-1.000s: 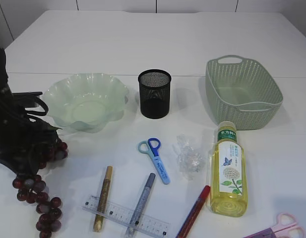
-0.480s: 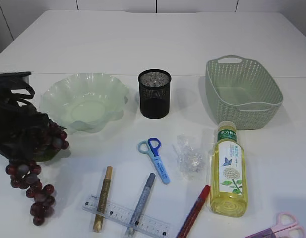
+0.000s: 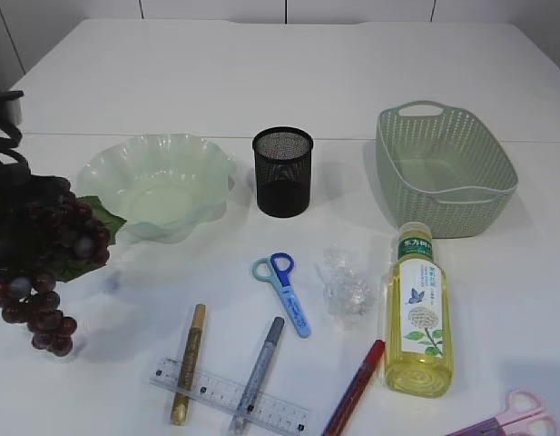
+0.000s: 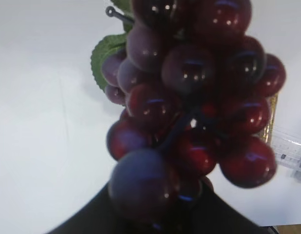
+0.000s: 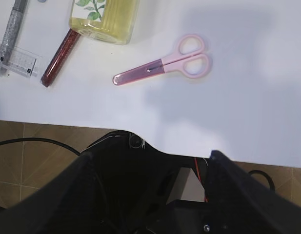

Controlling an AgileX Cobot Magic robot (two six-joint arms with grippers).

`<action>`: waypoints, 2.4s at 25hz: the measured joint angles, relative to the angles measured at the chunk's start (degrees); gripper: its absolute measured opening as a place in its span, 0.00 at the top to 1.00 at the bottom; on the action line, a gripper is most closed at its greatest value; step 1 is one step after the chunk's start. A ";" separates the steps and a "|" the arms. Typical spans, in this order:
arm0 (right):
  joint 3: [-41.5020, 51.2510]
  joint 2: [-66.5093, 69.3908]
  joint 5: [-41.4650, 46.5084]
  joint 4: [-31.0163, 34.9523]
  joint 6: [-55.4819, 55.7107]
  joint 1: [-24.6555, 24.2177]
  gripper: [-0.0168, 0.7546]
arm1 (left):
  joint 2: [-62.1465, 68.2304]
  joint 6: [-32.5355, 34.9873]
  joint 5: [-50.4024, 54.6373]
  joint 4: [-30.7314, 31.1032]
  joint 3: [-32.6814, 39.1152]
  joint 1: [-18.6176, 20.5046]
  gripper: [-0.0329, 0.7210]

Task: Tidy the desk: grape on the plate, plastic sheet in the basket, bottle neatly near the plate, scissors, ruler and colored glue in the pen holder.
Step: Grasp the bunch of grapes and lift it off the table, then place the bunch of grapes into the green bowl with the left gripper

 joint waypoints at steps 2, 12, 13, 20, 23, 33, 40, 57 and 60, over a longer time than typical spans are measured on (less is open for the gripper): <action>0.00 0.00 0.00 0.00 0.00 0.00 0.27 | -1.73 0.00 0.14 0.00 0.10 0.00 0.77; 0.00 0.00 0.00 -0.04 0.00 0.00 0.27 | -10.84 0.00 -5.60 -0.56 0.10 0.00 0.77; 0.00 0.00 0.00 -0.04 0.00 0.00 0.27 | -11.35 0.00 -6.74 -0.84 0.10 0.00 0.77; 0.00 0.00 -0.23 -0.04 0.00 0.00 0.27 | -12.28 0.00 -15.99 -1.20 0.18 0.00 0.77; 0.00 0.00 -0.23 -0.04 0.00 0.00 0.27 | -12.28 0.00 -21.54 -1.20 0.18 0.00 0.77; 0.00 0.00 -0.23 -0.04 0.00 0.00 0.27 | -7.97 0.04 -35.25 0.50 -0.14 0.00 0.76; 0.00 0.00 -0.23 -0.04 0.00 0.00 0.27 | 0.85 0.13 -39.01 7.38 -4.80 0.00 0.76; 0.00 0.00 -0.23 -0.04 0.00 0.00 0.27 | 16.10 0.13 -39.94 9.24 -11.68 0.00 0.69; 0.00 0.00 -0.23 -0.04 0.00 0.00 0.27 | 17.11 0.13 -40.03 9.24 -11.68 0.00 0.69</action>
